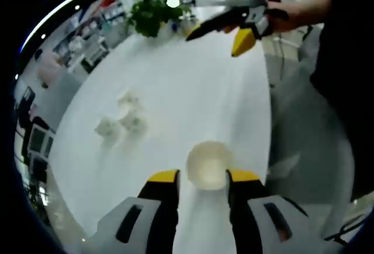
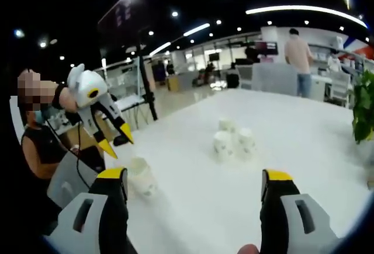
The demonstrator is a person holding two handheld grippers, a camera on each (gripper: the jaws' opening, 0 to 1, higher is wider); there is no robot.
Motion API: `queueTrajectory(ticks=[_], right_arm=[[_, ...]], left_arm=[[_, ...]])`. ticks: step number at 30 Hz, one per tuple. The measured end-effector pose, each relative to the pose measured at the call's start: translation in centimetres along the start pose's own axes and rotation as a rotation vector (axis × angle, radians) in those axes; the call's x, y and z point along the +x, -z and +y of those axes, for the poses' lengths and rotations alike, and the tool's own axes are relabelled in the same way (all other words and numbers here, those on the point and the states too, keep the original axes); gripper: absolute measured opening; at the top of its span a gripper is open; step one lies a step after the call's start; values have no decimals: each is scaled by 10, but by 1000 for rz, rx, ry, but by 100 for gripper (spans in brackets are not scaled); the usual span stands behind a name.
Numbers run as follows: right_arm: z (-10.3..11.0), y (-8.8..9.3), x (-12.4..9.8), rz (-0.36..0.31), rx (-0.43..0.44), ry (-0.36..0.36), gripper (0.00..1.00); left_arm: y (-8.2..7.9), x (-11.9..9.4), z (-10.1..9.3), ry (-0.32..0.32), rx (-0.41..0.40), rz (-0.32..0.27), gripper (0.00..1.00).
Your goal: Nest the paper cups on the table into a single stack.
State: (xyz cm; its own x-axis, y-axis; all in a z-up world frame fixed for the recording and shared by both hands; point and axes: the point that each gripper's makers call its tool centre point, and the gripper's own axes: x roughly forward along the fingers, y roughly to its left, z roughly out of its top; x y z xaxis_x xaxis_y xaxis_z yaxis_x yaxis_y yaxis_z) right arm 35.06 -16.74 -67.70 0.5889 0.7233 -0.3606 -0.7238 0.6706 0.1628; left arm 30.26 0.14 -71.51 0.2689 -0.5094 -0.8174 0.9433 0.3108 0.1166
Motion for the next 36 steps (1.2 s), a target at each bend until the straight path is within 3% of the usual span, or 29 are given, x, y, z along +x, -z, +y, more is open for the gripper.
queueTrajectory(ticks=[3, 10, 19, 22, 24, 26, 30, 34, 36], right_arm=[[3, -3, -1, 1, -6, -1, 93], [8, -3, -4, 11, -19, -5, 93], [10, -3, -7, 14, -19, 4, 93], [9, -4, -7, 7, -9, 10, 93], [9, -3, -7, 9, -5, 13, 93], [8, 0, -7, 17, -4, 17, 93], [7, -2, -6, 15, 4, 23, 93], [6, -3, -4, 14, 5, 25, 94], [6, -5, -2, 13, 1, 24, 94]], left_arm=[[2, -4, 3, -23, -14, -13, 38], [3, -13, 10, -76, -168, -84, 52], [-4, -28, 20, -164, -190, -174, 66], [-11, -32, 22, -176, -244, -230, 71], [-6, -33, 29, -209, -261, -231, 81], [-2, -34, 31, -210, -315, -233, 83], [0, -40, 36, -230, -334, -258, 87], [-5, -48, 44, -260, -391, -336, 97], [-3, -51, 44, -262, -405, -338, 99]])
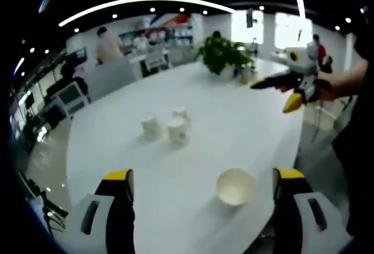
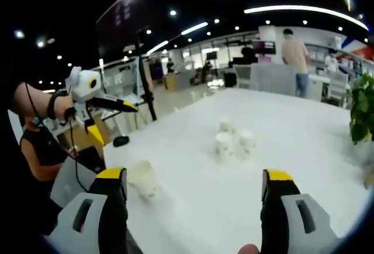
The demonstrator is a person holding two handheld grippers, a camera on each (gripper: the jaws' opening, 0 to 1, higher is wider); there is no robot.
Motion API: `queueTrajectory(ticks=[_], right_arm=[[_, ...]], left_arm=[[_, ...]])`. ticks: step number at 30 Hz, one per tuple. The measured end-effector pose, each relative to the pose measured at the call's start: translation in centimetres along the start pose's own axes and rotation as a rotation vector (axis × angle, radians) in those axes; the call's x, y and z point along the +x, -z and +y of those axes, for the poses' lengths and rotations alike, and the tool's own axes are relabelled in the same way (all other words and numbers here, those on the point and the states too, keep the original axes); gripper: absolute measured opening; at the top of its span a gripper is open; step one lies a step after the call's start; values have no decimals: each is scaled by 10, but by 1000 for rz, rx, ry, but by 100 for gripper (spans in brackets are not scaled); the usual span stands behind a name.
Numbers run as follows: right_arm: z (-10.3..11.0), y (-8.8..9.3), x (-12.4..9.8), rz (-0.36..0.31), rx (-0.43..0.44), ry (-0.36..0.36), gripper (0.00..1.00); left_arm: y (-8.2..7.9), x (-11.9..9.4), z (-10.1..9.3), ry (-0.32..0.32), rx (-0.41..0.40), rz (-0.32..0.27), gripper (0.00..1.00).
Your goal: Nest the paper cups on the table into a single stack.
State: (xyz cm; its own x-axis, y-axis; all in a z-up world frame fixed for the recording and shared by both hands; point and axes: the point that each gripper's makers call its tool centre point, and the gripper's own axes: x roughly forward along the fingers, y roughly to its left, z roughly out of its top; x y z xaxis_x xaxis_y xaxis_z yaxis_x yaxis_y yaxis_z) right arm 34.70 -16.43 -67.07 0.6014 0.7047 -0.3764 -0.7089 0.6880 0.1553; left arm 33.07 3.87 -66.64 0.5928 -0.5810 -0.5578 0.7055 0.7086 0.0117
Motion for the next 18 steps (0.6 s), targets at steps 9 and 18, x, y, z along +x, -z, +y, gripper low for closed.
queueTrajectory(ticks=[9, 18], right_arm=[[2, -6, 2, -10, 8, -6, 95], [1, -17, 5, -14, -24, -12, 95]], left_arm=[[-2, -1, -1, 2, -9, -23, 99], [-8, -2, 4, -17, -25, -56, 99]])
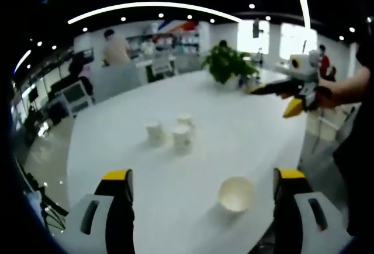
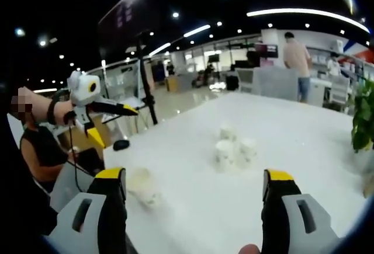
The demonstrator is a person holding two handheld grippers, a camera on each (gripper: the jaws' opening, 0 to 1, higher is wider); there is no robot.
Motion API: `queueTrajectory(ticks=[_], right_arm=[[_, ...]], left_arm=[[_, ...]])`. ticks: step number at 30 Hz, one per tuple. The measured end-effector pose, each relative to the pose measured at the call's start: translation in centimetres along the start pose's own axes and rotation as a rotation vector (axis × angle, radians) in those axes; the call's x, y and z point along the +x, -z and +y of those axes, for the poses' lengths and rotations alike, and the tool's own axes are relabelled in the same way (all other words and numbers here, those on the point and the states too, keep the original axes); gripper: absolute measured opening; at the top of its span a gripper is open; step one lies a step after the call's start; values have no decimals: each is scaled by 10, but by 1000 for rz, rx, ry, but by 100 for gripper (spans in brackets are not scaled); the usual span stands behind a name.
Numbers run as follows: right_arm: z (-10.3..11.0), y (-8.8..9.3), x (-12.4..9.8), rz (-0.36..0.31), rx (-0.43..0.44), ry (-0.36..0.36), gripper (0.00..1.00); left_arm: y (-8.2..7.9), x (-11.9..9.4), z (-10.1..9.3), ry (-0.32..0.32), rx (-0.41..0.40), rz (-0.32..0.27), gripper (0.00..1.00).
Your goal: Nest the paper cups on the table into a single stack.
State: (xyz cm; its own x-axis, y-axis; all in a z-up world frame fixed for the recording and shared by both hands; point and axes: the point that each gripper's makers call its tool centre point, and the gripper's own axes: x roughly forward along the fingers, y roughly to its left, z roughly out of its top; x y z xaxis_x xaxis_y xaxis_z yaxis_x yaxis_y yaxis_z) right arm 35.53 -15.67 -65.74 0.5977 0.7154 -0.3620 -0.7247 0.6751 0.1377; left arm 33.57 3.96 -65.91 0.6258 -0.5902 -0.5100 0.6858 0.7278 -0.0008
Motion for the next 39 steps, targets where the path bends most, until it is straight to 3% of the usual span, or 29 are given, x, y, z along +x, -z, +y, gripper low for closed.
queueTrajectory(ticks=[11, 24, 39], right_arm=[[-22, -11, -1, 4, -41, 23, 95], [-35, -18, 6, 29, -101, 20, 95], [-58, -26, 22, 37, -154, 22, 95]], left_arm=[[-11, -15, 18, -30, -56, -70, 98], [-7, -18, 36, -52, -70, -70, 98], [-1, -13, 35, -36, -64, -57, 98]])
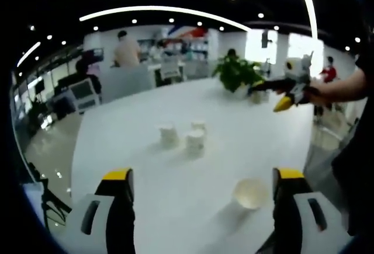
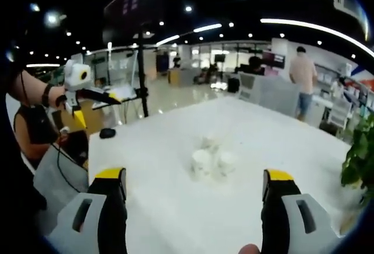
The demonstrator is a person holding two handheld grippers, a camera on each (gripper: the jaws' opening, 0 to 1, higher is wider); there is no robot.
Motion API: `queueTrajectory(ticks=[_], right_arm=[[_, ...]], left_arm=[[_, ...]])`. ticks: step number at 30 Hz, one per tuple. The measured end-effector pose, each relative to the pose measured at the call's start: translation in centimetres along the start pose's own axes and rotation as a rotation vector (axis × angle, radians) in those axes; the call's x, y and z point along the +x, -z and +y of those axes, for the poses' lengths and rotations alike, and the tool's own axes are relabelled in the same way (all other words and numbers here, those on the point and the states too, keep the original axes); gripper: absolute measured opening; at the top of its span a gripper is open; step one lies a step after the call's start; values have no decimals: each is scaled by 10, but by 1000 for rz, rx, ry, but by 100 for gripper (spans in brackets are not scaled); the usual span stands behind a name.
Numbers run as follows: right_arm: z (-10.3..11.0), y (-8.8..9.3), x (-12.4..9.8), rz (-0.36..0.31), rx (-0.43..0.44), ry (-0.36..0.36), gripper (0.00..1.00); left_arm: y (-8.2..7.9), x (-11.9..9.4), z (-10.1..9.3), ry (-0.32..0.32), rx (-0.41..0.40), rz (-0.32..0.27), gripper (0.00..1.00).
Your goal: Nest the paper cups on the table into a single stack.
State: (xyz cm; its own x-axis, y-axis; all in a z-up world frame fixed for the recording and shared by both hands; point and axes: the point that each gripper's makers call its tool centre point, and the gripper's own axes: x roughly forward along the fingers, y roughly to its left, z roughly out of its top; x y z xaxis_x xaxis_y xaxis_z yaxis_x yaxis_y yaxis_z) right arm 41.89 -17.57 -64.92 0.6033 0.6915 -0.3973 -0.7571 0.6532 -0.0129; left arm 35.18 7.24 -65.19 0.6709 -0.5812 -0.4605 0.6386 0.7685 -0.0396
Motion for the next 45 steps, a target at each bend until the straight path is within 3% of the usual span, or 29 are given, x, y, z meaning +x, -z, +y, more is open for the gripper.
queueTrajectory(ticks=[6, 15, 20, 28, 34, 45], right_arm=[[-4, -1, 16, 3, -15, -22, 93], [-15, 2, 49, 27, -140, -96, 87], [-16, 11, 75, 88, -216, -151, 87], [-12, 16, 105, 110, -256, -213, 84], [-10, 33, 127, 141, -301, -270, 79], [-11, 41, 149, 185, -328, -318, 73]], left_arm=[[2, 0, 2, -15, -19, -9, 98], [8, 0, 2, -11, -44, -12, 97], [10, -1, 4, -23, -59, -6, 96], [13, 0, 0, -29, -64, 3, 96], [15, 0, -4, -18, -58, 8, 95], [18, 2, -4, -10, -80, 8, 96]])
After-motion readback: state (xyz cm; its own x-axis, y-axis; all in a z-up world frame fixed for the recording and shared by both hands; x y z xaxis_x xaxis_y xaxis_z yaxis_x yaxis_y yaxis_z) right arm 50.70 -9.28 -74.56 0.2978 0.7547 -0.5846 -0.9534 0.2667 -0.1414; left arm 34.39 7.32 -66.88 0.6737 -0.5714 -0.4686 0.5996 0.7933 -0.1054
